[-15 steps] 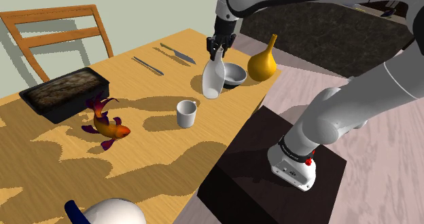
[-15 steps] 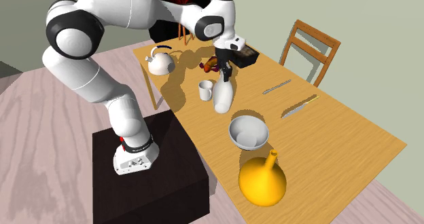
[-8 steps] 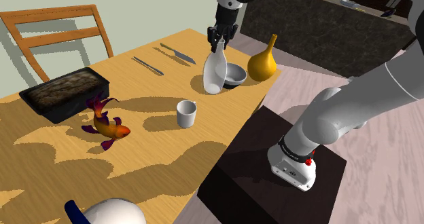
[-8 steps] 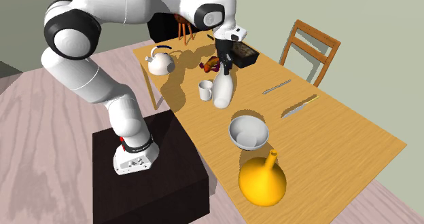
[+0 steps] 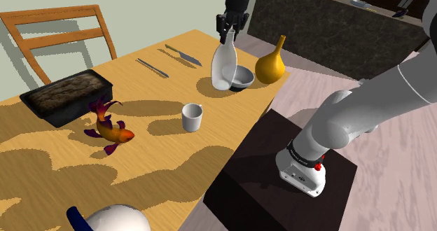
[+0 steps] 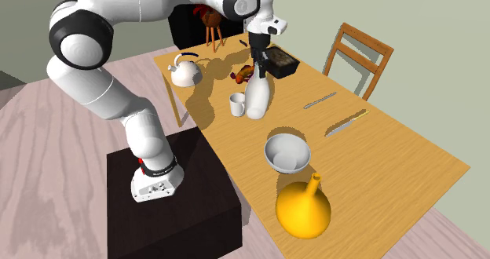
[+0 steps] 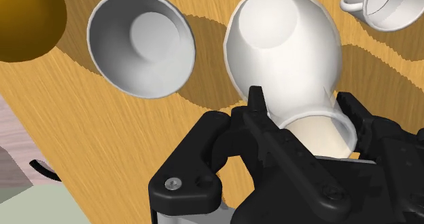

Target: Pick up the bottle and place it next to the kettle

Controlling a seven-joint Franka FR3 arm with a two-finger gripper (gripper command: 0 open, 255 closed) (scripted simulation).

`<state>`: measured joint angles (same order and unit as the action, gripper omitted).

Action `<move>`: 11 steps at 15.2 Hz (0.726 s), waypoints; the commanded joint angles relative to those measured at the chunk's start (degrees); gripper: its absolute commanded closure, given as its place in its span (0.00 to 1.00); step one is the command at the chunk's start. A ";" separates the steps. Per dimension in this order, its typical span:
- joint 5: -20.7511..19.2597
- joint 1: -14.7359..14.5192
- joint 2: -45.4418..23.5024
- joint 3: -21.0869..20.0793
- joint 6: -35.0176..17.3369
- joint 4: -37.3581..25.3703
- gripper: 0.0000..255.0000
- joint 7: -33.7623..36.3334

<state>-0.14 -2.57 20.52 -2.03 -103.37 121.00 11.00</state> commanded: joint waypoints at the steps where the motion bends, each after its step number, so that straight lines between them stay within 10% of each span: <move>1: 0.01 -0.03 -0.29 -0.06 1.39 -1.68 1.00 0.08; 11: -0.04 0.01 -1.39 -0.04 9.07 -10.47 1.00 0.03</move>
<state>-0.16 -2.58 19.23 -2.11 -95.02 111.36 11.07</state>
